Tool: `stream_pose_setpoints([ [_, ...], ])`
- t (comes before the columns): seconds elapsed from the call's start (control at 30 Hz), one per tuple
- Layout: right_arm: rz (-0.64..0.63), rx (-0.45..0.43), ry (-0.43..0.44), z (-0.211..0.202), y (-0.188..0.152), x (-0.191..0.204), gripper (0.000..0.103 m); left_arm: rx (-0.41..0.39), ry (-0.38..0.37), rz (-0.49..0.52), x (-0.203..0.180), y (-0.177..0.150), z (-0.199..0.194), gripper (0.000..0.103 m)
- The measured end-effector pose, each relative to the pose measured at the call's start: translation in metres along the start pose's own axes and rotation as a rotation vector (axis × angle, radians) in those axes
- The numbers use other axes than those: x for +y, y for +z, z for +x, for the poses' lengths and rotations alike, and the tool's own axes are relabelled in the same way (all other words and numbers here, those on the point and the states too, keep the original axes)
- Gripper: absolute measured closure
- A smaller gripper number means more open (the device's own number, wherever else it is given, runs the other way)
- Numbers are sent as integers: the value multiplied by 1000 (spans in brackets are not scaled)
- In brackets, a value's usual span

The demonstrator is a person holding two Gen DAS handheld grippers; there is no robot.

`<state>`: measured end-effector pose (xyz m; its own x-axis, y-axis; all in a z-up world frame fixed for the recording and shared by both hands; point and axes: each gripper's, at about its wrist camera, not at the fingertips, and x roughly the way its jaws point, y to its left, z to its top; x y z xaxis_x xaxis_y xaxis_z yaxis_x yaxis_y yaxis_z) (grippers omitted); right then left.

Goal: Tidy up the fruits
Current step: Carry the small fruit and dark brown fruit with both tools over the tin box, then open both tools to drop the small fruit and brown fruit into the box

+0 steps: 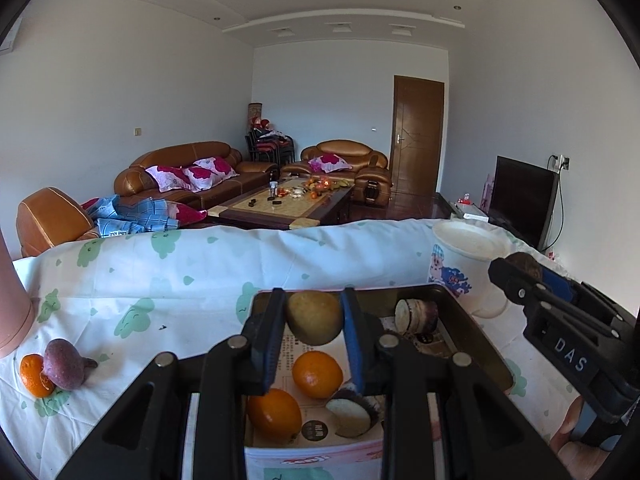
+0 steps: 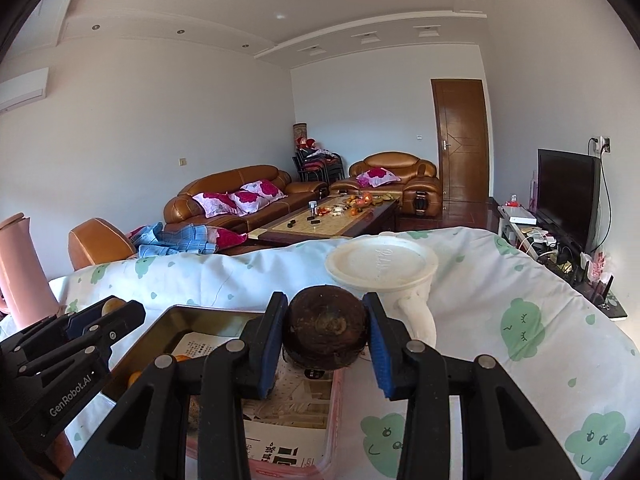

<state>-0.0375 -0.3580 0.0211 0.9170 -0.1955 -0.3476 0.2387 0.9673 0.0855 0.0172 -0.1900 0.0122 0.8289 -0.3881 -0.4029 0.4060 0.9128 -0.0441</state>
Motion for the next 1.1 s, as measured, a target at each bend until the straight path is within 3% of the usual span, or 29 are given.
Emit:
stream_pose_setpoints([
  [0.3, -43, 92, 2, 21, -5, 8, 62, 62, 5, 36, -16, -1, 23, 74],
  [0.8, -97, 250, 58, 51, -11, 19, 62, 179, 10, 20, -11, -6, 46, 74],
  [1.1, -106, 282, 76, 56, -13, 22, 62, 223, 21, 34, -13, -7, 55, 74],
])
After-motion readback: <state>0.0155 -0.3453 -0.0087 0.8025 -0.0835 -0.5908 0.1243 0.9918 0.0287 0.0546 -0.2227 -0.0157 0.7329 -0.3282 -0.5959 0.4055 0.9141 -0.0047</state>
